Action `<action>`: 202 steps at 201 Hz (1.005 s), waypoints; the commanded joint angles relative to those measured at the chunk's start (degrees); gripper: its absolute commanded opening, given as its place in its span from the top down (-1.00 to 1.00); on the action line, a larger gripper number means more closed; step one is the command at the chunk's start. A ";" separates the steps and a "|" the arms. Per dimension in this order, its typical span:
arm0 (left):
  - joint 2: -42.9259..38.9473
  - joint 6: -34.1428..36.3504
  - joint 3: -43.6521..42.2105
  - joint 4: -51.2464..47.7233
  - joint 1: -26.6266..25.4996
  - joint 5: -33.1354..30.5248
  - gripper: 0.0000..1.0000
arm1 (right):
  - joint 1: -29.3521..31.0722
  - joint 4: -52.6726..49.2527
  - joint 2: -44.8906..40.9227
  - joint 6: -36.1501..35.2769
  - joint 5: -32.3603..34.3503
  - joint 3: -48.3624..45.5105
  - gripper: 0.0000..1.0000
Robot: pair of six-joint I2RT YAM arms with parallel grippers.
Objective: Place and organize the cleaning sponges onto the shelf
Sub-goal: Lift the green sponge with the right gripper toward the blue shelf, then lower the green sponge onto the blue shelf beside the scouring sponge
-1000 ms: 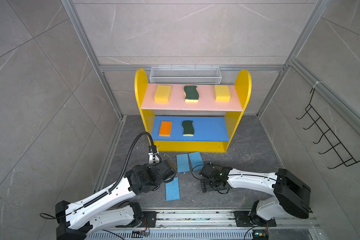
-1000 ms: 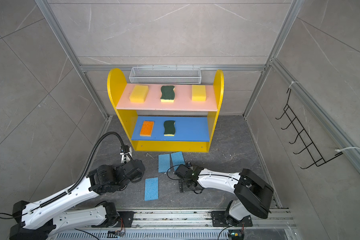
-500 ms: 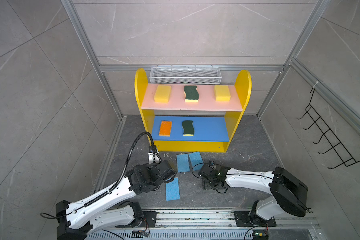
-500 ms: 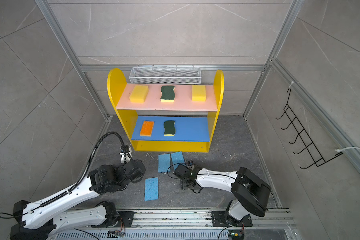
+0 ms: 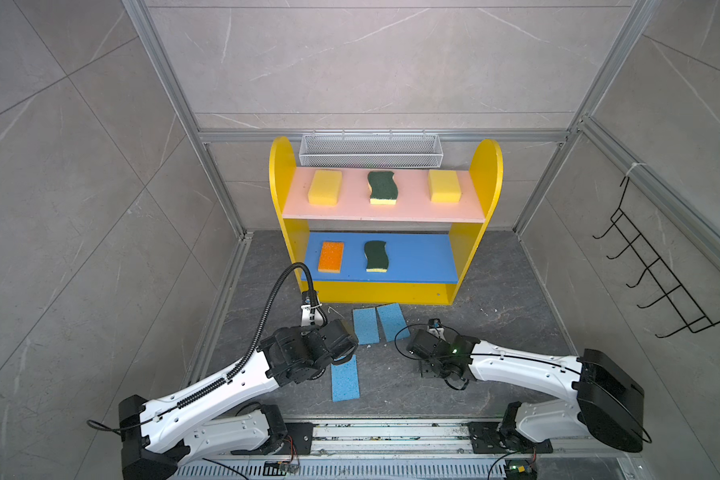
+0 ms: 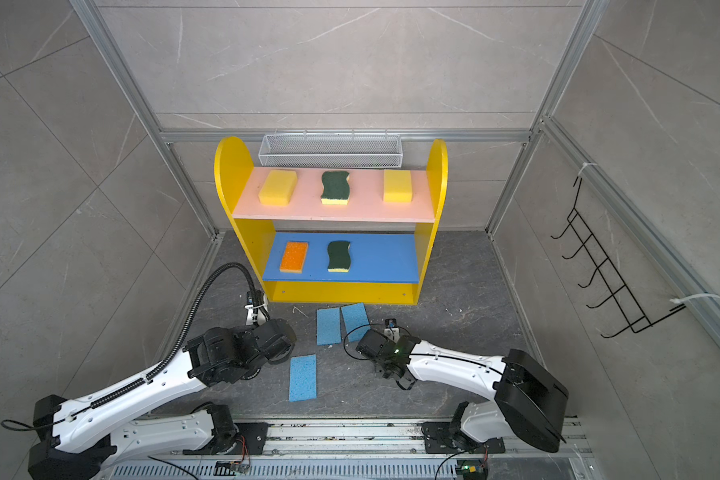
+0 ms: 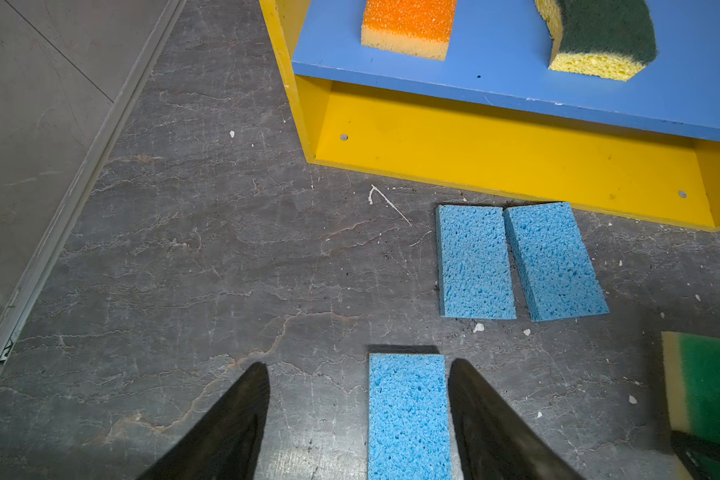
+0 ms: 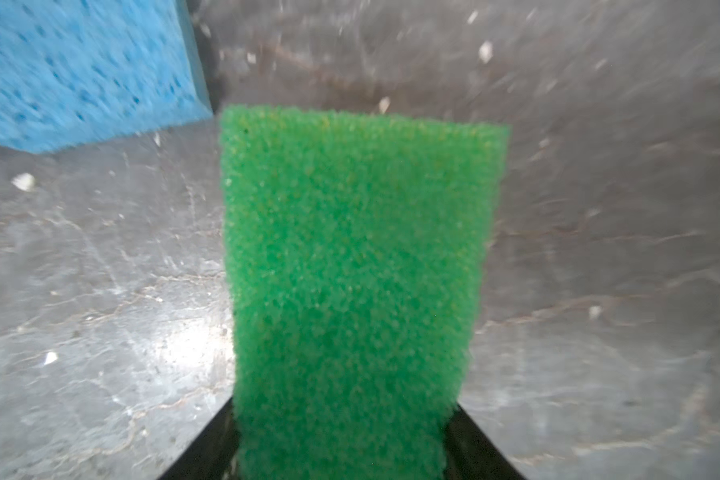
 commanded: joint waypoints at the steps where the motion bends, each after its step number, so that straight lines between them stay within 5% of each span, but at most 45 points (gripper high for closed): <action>1: -0.26 1.30 1.48 2.08 0.18 -1.69 -0.43 | 0.16 -3.37 -3.28 -4.03 6.83 4.28 -0.26; 110: -4.82 1.30 -2.86 4.84 0.35 -3.83 -0.43 | -13.21 3.27 2.89 -21.71 8.77 24.55 -0.26; 202: -6.00 5.30 -4.69 8.89 0.81 -5.88 -0.43 | -21.43 10.39 16.06 -26.56 7.07 35.45 -0.25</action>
